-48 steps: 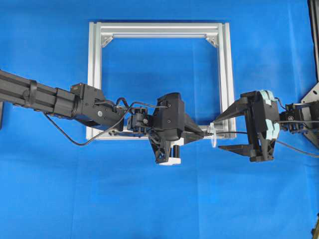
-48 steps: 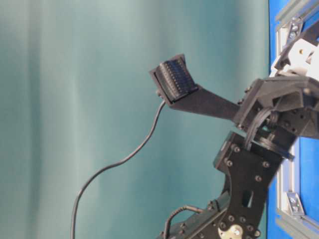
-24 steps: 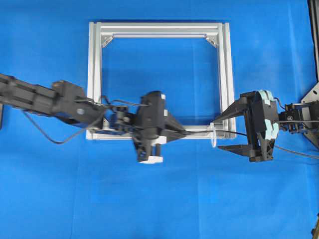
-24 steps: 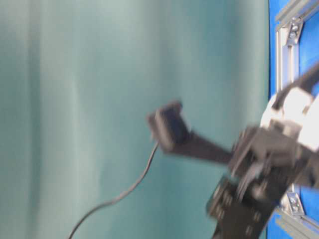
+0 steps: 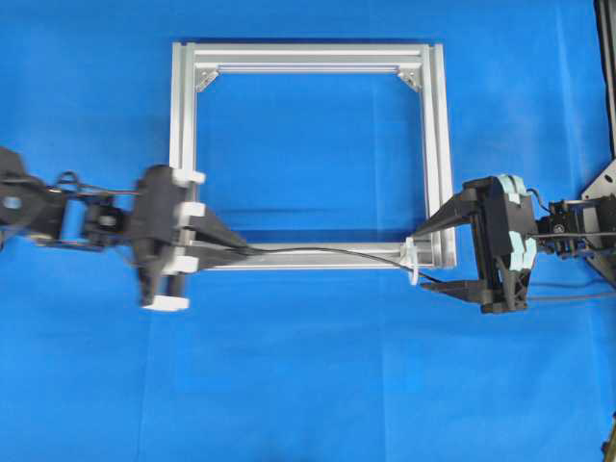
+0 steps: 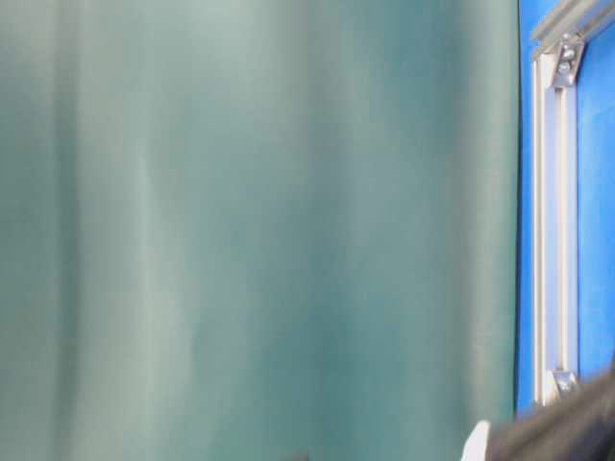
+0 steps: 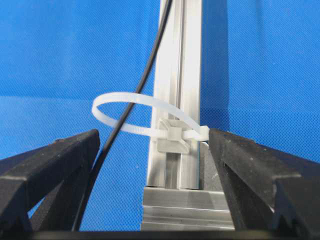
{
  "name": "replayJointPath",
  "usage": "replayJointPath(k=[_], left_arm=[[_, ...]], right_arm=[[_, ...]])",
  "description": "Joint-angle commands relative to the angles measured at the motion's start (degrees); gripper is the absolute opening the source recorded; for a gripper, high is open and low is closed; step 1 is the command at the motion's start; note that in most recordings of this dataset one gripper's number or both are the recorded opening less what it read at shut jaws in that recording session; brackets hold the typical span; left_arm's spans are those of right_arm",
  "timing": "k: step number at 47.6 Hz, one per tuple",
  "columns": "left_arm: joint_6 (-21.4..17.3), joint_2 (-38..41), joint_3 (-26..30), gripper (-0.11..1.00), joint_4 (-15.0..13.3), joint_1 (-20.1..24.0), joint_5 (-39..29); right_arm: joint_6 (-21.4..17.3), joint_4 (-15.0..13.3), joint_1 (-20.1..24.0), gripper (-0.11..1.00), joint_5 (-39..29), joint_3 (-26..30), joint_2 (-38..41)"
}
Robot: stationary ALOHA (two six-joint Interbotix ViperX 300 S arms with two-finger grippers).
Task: Insert the wire through the string loop located on the right side.
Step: 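Open the right gripper and pull the cable left with the left gripper, then release the cable with the left gripper and hold both grippers open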
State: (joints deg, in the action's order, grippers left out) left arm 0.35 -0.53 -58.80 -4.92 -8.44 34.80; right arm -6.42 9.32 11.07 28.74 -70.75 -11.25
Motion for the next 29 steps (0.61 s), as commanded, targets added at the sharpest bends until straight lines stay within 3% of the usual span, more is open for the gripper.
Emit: replayJointPath(k=[1,16,29], left_arm=[[0.09,-4.57,-4.13,0.08,0.09,-0.70,2.20],[0.18,-13.18,-16.52,0.08,0.09,-0.79,2.37],[0.88,-19.95,-21.80,0.08,0.18,-0.97,1.49]], right_arm=[[0.00,0.09,-0.09,0.94,0.26,0.97,-0.44],[0.00,0.09,0.00,0.94,-1.05,1.05,-0.44],[0.26,-0.09,0.00,0.94,-1.41,0.97,-0.44]])
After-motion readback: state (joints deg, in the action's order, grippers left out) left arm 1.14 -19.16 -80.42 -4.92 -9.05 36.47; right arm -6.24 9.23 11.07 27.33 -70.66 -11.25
